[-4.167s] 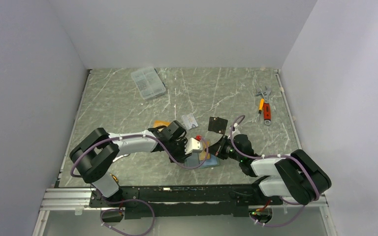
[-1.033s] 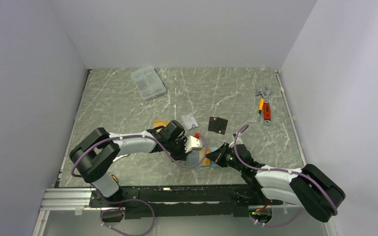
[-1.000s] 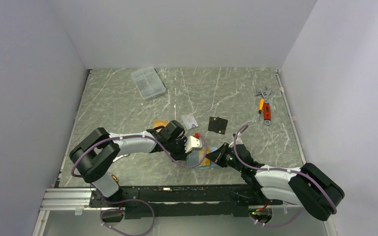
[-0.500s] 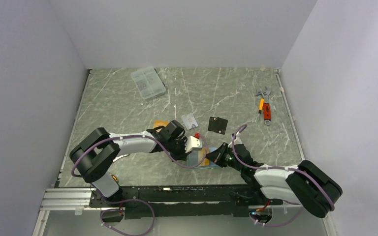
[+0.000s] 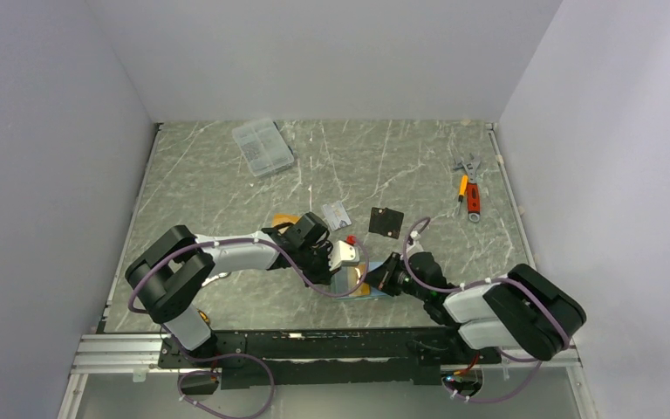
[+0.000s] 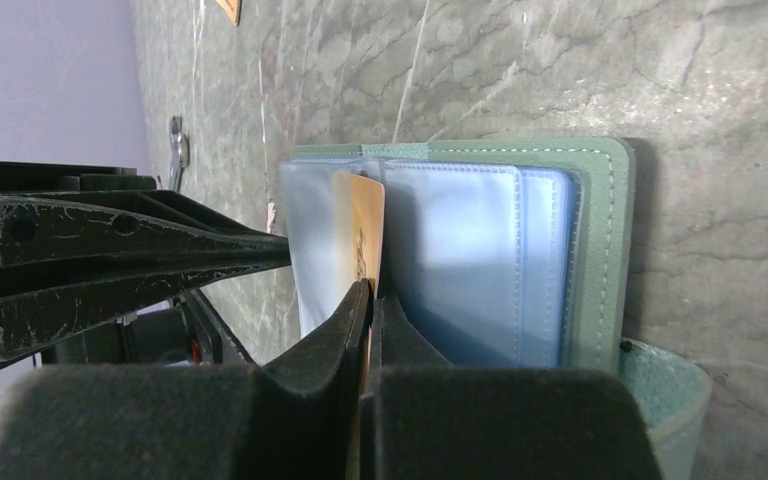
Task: Put the credit cards into the card holder
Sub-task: Insert the credit card into the card holder.
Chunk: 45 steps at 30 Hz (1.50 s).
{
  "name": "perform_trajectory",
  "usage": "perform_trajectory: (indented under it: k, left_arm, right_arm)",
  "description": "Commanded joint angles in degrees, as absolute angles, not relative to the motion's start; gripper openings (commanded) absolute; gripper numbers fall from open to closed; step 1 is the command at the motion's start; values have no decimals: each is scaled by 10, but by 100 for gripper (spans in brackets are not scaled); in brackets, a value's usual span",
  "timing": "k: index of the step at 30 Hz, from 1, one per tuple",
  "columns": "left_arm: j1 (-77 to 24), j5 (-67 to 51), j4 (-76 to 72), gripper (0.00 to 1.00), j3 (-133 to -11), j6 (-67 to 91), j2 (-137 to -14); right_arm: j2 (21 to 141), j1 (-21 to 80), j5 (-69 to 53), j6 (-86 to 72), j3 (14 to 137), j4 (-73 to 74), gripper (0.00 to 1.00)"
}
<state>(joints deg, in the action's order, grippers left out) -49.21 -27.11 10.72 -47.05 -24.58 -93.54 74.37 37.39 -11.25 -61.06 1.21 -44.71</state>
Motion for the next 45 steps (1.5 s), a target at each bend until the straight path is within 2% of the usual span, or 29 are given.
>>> perform_trajectory:
  k: [1, 9, 12, 16, 17, 18, 23, 29, 37, 45]
  left_arm:
    - [-499, -278, 112, 8, -484, -255, -947]
    - [-499, -279, 113, 8, -486, -256, -948]
    - [-499, -279, 114, 8, -486, -256, -948]
    - [-498, -279, 116, 7, -486, -259, -945]
    - [-497, -279, 114, 7, -485, -260, -944]
    - [-496, -278, 114, 7, -484, -261, -944]
    - [-486, -284, 112, 6, -484, -263, -942]
    - [-448, -323, 109, 5, -488, -243, -932]
    - [-407, -384, 136, 5, -518, -204, -935]
    - [-308, -448, 216, 5, -559, -218, -922]
  right_arm:
    - [792, 376, -155, -567, -16, -404, 0]
    - [789, 365, -161, -548, 11, -352, 1]
    - [776, 366, -152, -534, 38, -279, 24]
    - [710, 369, -113, -521, 71, -172, 61]
    - [693, 370, -102, -518, 78, -144, 68]
    - [675, 373, -92, -516, 86, -110, 71]
    - [630, 380, -67, -502, 111, -31, 78]
    - [611, 393, -67, -508, 109, -53, 76]
    - [697, 495, 46, -526, 203, 36, 79]
    - [731, 545, 128, -554, 282, 182, 89]
